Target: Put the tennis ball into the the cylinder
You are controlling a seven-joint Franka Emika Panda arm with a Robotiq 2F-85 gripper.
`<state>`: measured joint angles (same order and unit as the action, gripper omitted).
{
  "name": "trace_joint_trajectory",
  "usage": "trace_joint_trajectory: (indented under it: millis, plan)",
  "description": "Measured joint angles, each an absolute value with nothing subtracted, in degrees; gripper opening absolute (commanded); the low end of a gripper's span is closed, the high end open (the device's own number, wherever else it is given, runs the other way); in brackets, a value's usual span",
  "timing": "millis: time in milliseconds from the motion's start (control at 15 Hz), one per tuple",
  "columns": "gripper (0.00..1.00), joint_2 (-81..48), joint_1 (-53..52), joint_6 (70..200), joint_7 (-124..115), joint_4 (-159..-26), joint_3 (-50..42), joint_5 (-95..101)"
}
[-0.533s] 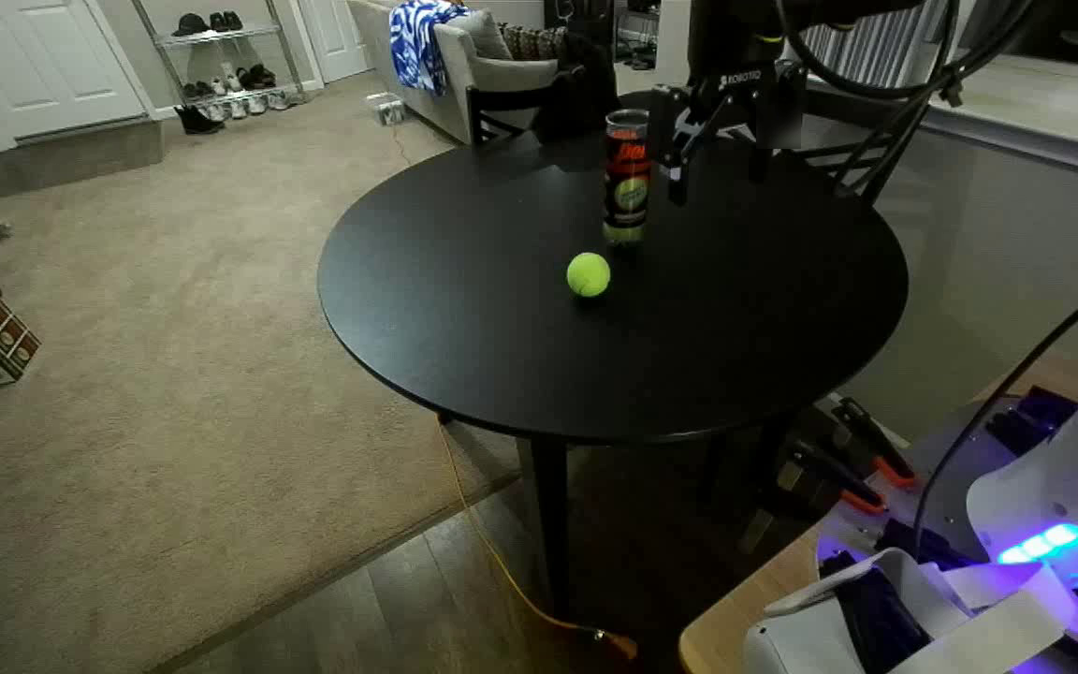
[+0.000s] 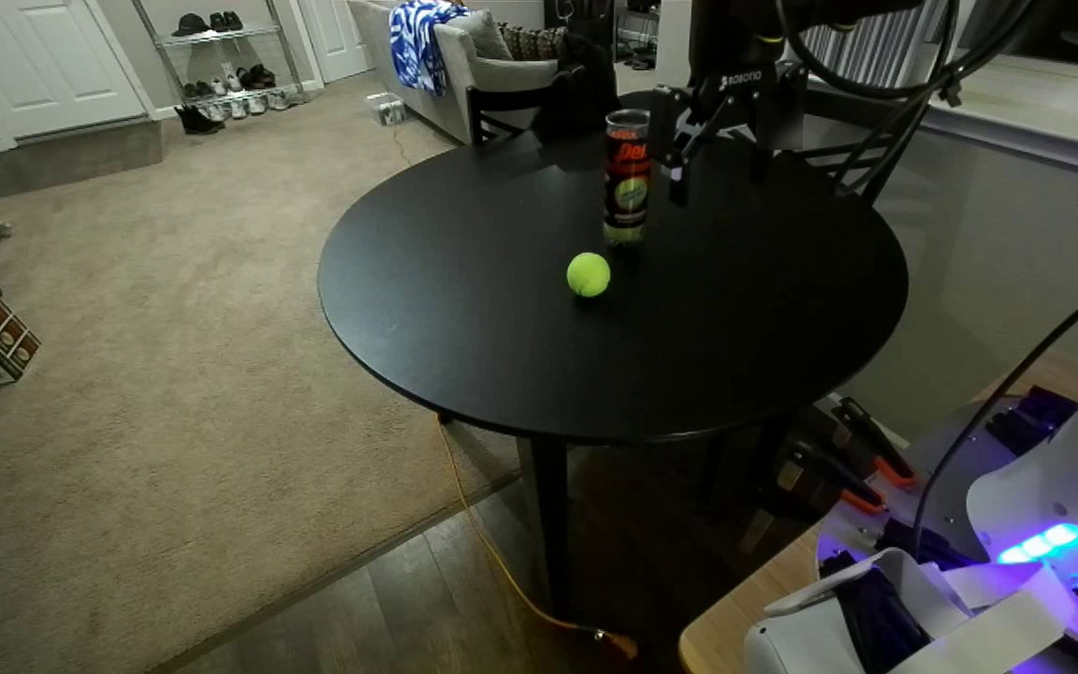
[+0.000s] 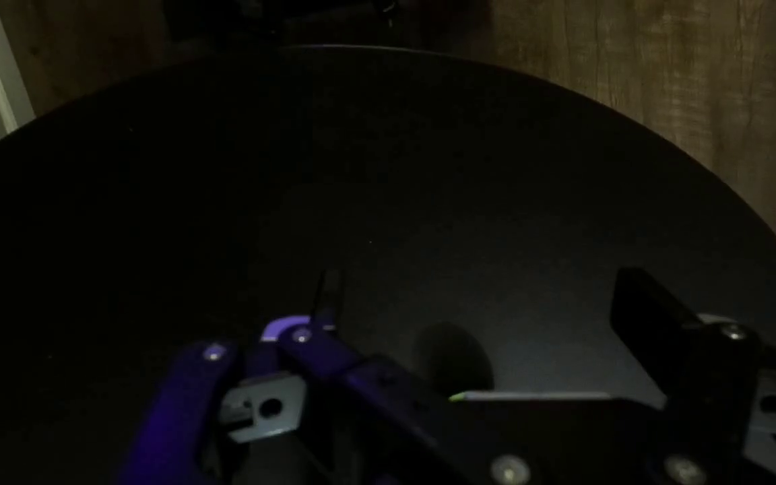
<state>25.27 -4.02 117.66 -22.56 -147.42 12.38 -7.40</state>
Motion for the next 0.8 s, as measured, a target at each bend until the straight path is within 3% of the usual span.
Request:
trace_joint_trajectory:
  millis: [800]
  plan:
    - [1.0,25.01,-4.02,117.57,-22.56,-147.19,12.58,-6.29]
